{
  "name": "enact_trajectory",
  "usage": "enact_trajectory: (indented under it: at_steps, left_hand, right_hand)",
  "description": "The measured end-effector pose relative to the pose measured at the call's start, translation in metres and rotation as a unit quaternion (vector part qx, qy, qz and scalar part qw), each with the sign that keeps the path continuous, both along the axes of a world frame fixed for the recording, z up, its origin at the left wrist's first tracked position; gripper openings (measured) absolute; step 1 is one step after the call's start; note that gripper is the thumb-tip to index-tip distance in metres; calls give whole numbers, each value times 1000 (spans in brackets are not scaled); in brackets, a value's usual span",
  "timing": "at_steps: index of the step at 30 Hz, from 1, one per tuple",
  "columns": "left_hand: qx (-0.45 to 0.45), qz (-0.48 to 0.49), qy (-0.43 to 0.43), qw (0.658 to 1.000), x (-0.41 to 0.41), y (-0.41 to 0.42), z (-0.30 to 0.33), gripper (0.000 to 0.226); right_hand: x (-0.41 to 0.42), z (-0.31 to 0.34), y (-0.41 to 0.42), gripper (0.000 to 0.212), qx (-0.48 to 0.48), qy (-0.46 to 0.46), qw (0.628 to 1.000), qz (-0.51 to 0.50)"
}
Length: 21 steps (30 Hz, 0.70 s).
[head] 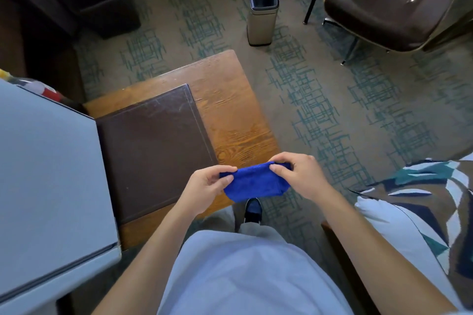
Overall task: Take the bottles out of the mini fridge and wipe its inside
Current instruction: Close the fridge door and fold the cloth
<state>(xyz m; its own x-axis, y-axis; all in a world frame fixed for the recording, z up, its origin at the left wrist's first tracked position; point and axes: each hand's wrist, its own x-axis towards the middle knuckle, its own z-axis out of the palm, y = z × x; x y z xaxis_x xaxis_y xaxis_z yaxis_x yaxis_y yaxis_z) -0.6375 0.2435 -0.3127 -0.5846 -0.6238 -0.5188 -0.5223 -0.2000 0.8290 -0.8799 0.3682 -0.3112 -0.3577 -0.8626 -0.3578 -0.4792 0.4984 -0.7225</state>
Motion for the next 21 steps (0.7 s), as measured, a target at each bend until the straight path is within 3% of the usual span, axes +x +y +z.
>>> enact_trajectory:
  at_steps: [7, 21]
  left_hand:
    - [-1, -18, -30, 999, -13, -31, -37, 27]
    - [-114, -64, -87, 988, -34, -109, -63, 34]
  right_hand:
    - [-8, -37, -37, 10, 56, 16, 998, -17]
    - [-22, -65, -120, 12, 78, 28, 995, -48]
